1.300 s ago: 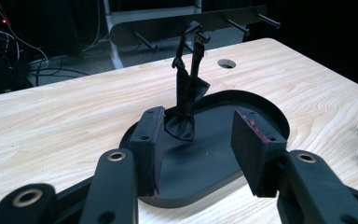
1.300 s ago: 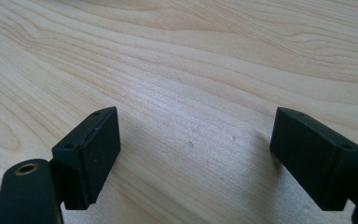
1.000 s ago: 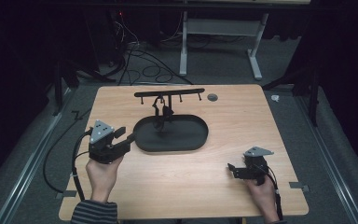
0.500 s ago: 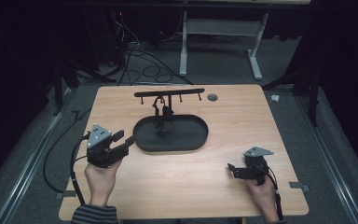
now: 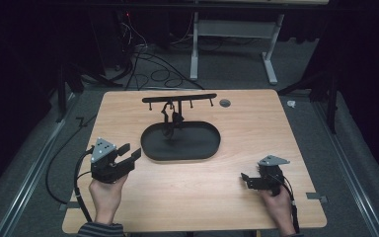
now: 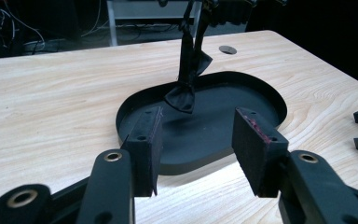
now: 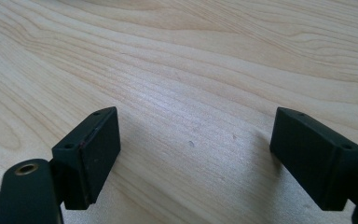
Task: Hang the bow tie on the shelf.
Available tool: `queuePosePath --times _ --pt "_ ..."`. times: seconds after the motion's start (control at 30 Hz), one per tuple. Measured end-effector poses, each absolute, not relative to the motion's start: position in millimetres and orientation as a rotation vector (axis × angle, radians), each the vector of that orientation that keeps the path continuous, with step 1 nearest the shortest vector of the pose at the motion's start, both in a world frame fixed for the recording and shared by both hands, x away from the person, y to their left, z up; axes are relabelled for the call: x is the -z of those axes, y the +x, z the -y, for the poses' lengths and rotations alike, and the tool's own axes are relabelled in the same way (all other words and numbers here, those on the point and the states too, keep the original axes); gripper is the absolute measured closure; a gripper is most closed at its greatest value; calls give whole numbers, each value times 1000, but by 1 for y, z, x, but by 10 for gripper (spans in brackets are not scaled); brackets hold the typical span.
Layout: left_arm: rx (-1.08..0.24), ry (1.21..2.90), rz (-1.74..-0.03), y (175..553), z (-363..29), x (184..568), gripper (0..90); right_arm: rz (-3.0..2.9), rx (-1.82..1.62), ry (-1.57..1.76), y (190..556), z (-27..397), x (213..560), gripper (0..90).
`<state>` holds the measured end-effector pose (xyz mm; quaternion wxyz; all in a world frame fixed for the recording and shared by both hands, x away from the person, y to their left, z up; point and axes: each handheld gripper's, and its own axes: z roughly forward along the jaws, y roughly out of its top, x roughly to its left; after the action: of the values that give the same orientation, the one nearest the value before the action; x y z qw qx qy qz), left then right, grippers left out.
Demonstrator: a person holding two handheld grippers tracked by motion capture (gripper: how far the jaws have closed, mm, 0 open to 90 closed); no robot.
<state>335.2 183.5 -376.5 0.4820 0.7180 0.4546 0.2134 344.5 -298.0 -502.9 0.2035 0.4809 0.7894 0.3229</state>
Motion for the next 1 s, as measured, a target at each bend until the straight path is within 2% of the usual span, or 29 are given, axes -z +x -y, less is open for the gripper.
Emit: queuePosePath --times 1.0 --pt "-488 1745 -1137 319 -182 399 528 -2203 -901 1340 344 298 503 172"
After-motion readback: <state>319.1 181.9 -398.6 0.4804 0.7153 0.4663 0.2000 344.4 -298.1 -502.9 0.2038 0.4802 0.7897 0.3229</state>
